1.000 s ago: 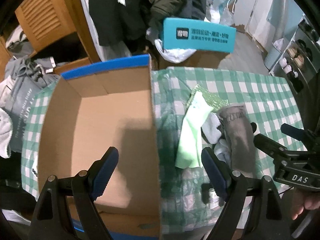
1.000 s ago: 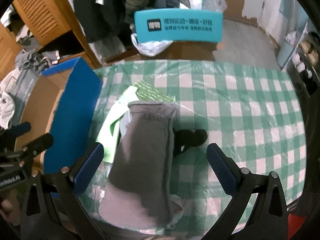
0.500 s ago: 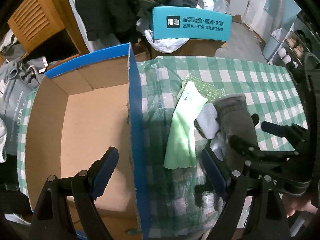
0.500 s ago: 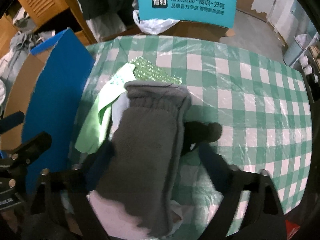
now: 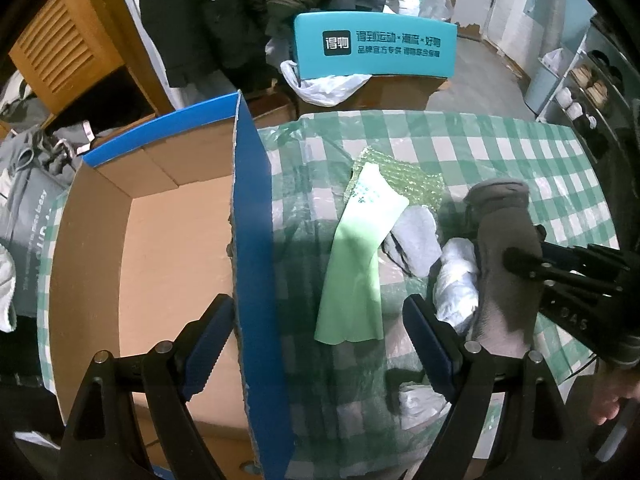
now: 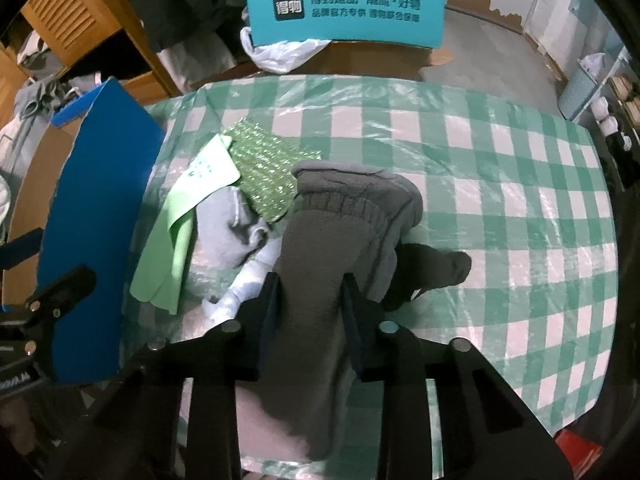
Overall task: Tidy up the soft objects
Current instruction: 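Reach the right gripper to the grey knit sock and close on it, then lift the grey sock with the right gripper while the left gripper grasps the white cloth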
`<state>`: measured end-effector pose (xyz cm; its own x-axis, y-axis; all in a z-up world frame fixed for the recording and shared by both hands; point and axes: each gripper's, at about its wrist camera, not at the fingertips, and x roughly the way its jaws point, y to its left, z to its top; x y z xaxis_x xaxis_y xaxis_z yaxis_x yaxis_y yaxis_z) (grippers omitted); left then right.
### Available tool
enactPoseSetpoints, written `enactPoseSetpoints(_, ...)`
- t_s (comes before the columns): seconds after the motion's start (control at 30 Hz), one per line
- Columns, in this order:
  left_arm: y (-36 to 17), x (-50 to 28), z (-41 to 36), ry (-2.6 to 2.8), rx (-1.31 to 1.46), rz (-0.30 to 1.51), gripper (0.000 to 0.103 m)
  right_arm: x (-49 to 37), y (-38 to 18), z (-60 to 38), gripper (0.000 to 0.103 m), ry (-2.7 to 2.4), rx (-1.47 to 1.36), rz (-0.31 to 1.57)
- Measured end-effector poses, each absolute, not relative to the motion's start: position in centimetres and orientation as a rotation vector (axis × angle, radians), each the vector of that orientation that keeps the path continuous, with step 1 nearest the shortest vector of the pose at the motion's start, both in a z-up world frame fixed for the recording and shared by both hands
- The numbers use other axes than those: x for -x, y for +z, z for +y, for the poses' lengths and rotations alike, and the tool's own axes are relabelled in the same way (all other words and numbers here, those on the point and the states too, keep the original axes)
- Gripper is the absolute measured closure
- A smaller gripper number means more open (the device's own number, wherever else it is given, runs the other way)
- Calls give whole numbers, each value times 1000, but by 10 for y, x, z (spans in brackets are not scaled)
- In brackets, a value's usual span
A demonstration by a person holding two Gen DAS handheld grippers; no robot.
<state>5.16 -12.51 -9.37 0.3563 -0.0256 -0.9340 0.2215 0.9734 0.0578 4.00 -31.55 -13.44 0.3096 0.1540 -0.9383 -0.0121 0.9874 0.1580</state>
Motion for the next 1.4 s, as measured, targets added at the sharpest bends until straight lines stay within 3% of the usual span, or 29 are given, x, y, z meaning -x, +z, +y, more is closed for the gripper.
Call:
enactPoseSetpoints(0.37, -74, -45, -138, -177, -167, 1154, 17, -33, -116, -333, 83, 78, -95, 1197)
enactPoseSetpoints(0.87, -104, -50, -198, -287, -192, 1247, 17, -18, -128, -392, 86, -19, -195, 1230)
enactPoseSetpoints(1.03, -119, -53, -215, -315, -184, 1307, 17, -17, -131, -402, 71, -17, -261, 1238)
enactPoseSetpoints(1.13, -130, -54, -224, -330, -174, 1351, 17, -16, -130, -404, 53, -18, -286, 1237)
enactPoseSetpoints(1.4, -160, -59, -235, -337, -157, 1434, 17, -13, -129, -414, 47, -50, -331, 1239)
